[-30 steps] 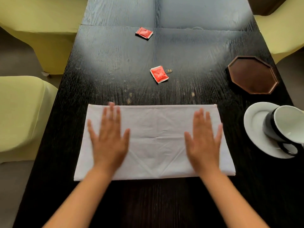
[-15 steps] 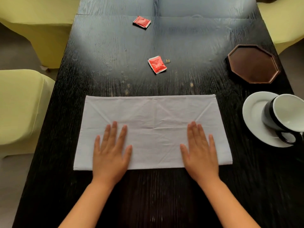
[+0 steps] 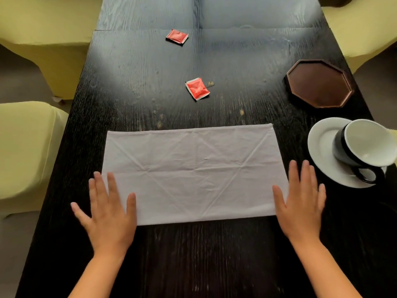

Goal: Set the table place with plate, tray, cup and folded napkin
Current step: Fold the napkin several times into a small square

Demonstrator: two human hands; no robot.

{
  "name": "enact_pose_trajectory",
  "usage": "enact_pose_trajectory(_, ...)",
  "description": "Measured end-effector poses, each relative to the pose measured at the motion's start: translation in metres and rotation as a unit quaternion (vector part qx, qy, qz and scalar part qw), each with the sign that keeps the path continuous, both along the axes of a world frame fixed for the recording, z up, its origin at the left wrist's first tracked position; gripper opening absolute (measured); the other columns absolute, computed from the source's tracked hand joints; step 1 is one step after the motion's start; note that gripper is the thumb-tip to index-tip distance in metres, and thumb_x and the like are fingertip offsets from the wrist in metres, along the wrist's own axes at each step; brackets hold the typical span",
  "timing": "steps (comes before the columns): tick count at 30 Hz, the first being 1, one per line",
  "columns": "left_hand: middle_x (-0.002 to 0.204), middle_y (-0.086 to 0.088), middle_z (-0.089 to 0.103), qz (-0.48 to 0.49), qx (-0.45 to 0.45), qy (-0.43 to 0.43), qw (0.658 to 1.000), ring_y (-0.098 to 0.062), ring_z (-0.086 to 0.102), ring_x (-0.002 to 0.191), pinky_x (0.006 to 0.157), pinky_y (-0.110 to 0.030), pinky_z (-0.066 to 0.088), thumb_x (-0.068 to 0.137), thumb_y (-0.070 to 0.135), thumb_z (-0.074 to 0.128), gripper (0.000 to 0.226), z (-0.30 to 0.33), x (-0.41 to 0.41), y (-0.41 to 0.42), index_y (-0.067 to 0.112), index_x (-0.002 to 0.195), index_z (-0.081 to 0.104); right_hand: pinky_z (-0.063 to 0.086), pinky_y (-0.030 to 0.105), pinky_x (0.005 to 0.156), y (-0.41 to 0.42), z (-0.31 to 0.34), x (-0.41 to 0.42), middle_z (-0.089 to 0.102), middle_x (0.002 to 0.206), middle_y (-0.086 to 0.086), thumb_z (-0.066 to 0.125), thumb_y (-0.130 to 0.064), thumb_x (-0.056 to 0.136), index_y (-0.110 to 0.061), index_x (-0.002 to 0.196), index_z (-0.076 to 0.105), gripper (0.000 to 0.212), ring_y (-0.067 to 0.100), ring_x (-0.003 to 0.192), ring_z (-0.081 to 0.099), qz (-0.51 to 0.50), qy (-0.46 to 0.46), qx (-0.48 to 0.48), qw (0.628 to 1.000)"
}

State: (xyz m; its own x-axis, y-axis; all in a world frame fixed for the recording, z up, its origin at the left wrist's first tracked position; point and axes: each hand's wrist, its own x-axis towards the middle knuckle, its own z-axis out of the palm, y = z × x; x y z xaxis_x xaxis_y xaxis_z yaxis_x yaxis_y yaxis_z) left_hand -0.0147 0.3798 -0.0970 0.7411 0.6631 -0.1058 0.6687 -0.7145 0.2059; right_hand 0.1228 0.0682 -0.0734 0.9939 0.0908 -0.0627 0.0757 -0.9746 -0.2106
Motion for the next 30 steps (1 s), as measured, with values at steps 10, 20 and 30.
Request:
enact_pose_trajectory(10, 0.157, 0.003, -0.011, -0.223, -0.039, -0.025, 0.974, -0.011, -0.016, 0.144, 0.111, -0.046, -0.018, 0.088, 0.054, 0.011, 0.065, 0.001, 0.077, -0.101, 0.033, 0.147, -0.007, 0.047, 0.043, 0.083, 0.005, 0.017, -0.021, 0.049, 0.113, 0.012, 0.064, -0.028, 0.084, -0.011, 0.125, 0.047, 0.048, 0.027, 0.102, 0.050, -0.211, 0.046, 0.139, 0.967)
enact_pose_trajectory(20, 0.154, 0.010, -0.023, -0.224, -0.030, -0.007, 0.974, -0.009, -0.024, 0.141, 0.112, -0.043, -0.021, 0.086, 0.056, 0.004, 0.063, -0.014, 0.080, -0.105, 0.038, 0.142, -0.020, 0.034, 0.019, 0.054, -0.004, 0.026, -0.005, 0.059, 0.071, 0.005, 0.062, -0.023, 0.086, -0.009, 0.114, 0.055, 0.033, 0.011, 0.068, 0.052, -0.227, 0.118, 0.219, 0.942)
enact_pose_trajectory(30, 0.153, 0.010, -0.028, -0.182, -0.094, 0.038, 0.978, -0.005, -0.033, 0.137, 0.106, -0.045, -0.028, 0.082, 0.062, -0.005, 0.067, -0.001, 0.092, -0.117, 0.037, 0.142, -0.021, 0.041, 0.023, 0.054, -0.007, 0.033, -0.001, 0.061, 0.068, 0.000, 0.064, -0.022, 0.084, -0.026, 0.073, 0.058, 0.014, 0.014, 0.066, 0.058, -0.256, 0.134, 0.324, 0.901)
